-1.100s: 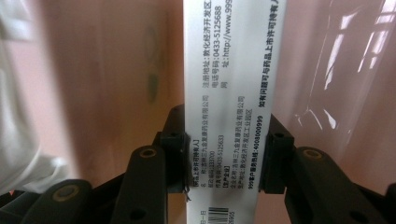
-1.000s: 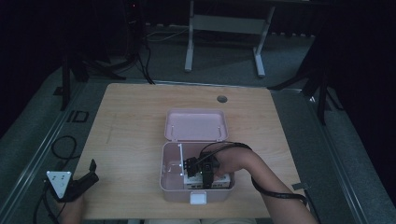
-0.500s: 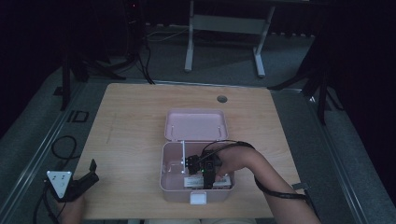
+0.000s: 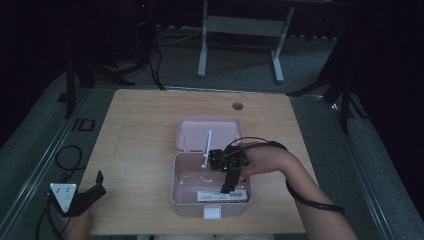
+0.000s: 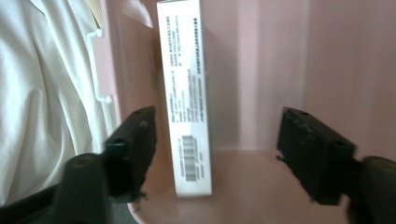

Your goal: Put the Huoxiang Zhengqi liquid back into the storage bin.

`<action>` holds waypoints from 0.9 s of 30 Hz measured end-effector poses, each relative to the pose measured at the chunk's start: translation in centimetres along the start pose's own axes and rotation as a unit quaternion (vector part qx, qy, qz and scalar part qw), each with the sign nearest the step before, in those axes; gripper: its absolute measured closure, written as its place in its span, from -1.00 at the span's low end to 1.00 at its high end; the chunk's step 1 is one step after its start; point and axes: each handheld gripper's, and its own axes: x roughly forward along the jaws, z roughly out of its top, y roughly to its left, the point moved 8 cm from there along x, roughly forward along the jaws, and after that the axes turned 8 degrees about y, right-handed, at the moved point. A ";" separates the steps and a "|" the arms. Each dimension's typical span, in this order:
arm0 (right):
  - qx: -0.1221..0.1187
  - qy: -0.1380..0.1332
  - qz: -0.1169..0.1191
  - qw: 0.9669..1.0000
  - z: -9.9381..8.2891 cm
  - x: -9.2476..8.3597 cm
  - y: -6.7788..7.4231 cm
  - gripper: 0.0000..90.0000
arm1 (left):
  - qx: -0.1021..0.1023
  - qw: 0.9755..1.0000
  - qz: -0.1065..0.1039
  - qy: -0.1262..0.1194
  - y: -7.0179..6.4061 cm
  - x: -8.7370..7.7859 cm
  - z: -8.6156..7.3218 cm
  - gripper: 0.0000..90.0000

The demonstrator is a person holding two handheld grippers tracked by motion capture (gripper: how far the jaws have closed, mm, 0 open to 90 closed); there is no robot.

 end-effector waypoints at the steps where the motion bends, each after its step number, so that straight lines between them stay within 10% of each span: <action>1: -0.004 -0.011 0.004 1.000 -0.3 -0.3 0.1 -0.48 | 0.000 1.000 0.000 0.000 0.0 0.0 0.0 -0.96; 22: 0.088 -0.101 -0.055 0.989 -8.7 -1.7 -3.0 -0.68 | 0.002 1.000 0.002 0.001 0.0 0.0 0.0 -0.96; 27: 0.133 -0.133 -0.087 0.978 -11.5 -0.6 -4.7 -0.69 | 0.004 1.000 0.002 0.001 -0.1 0.0 0.0 -0.96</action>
